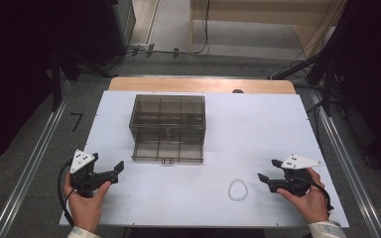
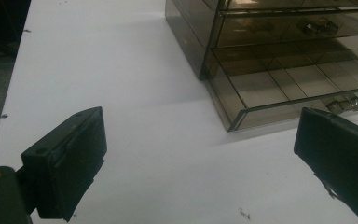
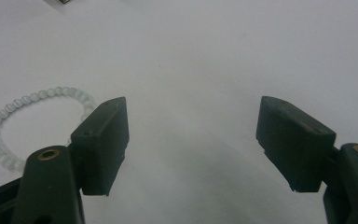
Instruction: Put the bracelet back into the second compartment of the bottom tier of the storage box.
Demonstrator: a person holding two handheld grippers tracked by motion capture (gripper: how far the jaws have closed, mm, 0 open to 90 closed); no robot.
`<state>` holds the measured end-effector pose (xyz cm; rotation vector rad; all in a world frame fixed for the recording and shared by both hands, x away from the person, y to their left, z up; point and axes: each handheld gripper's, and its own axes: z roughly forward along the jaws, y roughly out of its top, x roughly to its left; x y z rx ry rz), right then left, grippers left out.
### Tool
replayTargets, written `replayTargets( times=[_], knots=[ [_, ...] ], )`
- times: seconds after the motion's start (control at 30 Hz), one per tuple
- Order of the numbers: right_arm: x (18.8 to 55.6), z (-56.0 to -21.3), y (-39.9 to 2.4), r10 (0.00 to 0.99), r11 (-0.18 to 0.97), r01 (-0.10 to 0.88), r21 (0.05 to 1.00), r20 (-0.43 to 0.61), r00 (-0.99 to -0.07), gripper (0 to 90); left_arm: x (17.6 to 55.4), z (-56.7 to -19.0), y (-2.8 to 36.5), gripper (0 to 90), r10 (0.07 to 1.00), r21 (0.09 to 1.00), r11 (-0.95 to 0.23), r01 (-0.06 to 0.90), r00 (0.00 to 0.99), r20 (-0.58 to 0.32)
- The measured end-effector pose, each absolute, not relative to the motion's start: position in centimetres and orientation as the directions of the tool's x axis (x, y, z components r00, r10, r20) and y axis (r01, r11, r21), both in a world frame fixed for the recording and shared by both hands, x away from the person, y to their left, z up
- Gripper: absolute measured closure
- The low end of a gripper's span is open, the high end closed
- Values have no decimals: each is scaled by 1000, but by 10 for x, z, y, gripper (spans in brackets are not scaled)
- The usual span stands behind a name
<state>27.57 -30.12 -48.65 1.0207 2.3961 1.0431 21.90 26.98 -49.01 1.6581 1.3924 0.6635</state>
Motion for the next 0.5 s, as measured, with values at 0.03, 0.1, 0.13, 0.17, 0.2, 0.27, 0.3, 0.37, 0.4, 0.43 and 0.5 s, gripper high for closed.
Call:
replayTargets(
  times=[0.03, 0.1, 0.13, 0.17, 0.2, 0.27, 0.3, 0.37, 0.4, 0.43, 0.5],
  knots=[
    [276, -487, -300, 726, 474, 481, 737, -18, -688, 238, 219, -490, 270, 31, 963, 858, -21, 513, 240, -120],
    [276, -487, -300, 725, 476, 482, 736, -18, -688, 238, 219, -490, 270, 31, 963, 859, -20, 511, 240, -120],
    [276, -487, -299, 724, 478, 481, 735, -19, -690, 239, 219, -490, 269, 31, 963, 859, -22, 511, 242, -119],
    [277, -488, -298, 721, 480, 479, 735, -19, -693, 239, 219, -490, 269, 31, 963, 859, -24, 511, 241, -117],
    [276, -488, -298, 719, 483, 480, 733, -19, -694, 239, 219, -490, 269, 31, 963, 859, -26, 511, 243, -115],
    [277, -488, -296, 713, 490, 475, 731, -23, -700, 239, 219, -490, 269, 31, 963, 861, -25, 508, 242, -115],
    [276, -488, -295, 714, 490, 477, 730, -22, -700, 239, 219, -490, 269, 30, 964, 860, -26, 510, 242, -115],
    [277, -488, -293, 707, 498, 471, 728, -26, -707, 239, 219, -490, 269, 31, 963, 860, -24, 509, 242, -116],
    [277, -489, -292, 704, 503, 469, 726, -28, -710, 239, 219, -490, 269, 31, 963, 861, -24, 508, 243, -117],
    [277, -489, -290, 702, 507, 469, 723, -30, -712, 239, 220, -490, 269, 31, 963, 861, -23, 508, 243, -118],
    [277, -490, -289, 696, 514, 466, 720, -32, -718, 239, 220, -490, 269, 31, 962, 861, -23, 508, 245, -118]
  ],
)
